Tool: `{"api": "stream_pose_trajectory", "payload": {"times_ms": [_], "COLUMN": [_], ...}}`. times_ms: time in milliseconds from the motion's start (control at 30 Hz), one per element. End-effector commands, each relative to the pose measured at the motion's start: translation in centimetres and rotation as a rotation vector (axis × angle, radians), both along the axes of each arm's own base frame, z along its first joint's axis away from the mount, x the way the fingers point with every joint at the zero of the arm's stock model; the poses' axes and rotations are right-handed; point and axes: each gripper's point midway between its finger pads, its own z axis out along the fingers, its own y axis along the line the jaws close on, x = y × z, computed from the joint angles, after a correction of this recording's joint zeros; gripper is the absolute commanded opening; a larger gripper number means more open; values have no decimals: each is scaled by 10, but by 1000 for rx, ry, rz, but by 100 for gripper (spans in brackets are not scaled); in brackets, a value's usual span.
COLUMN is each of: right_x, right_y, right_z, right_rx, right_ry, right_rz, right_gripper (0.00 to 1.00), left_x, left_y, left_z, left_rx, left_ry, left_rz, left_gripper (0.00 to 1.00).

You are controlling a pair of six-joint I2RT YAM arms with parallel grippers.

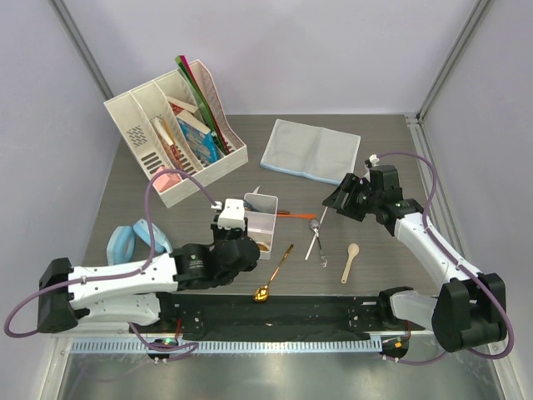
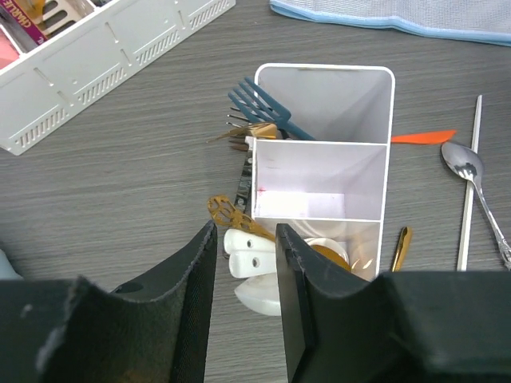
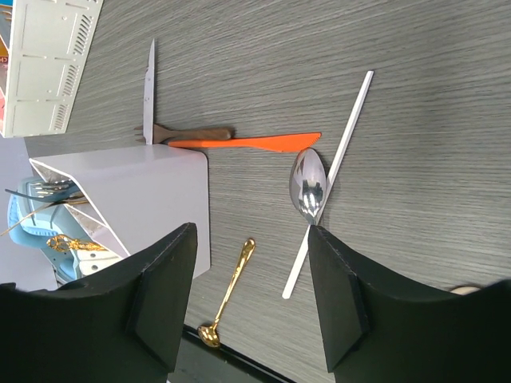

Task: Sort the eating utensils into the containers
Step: Place the spoon in the storage box.

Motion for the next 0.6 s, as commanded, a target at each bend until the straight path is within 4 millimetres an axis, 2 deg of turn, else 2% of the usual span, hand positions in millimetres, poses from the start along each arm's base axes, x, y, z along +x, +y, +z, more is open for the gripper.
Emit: {"api": "stream_pose_trajectory", "payload": {"times_ms": [0,100,167,200,267,300,333,500,567], "right_x": [8,8,7,7,7,7,7,6,6], "right_y": [3,2,2,2,3,3,3,3,2], "right_z": [12,9,7,6,5,5,6,9,9], "right_rx": [19,14,12,12,16,20,21,18,14], "right_ry": [-52,-45,-42,-42,-39,-36,-37,-54,-54], "right_rz": [9,7,5,4,6,6,7,9,10], "right_gripper": [63,63,63,63,63,63,63,62,62], "left_x": [0,-4,-12,-17,-27,-30,-41,-58,-63], "left_y": [10,-2,-20,-35,-61,-75,-91,-133,-137], "left_z": [13,20,11,11,-16,-17,-44,-75,-90], "left_rx": [-43,-38,44,63,204,214,279,247,249], "left_ry": [-15,-6,14,33,74,89,142,197,224], "left_rz": [36,-26,-104,-152,-236,-260,-314,-354,-373], "left_gripper": [36,37,38,40,41,41,41,43,43]}}
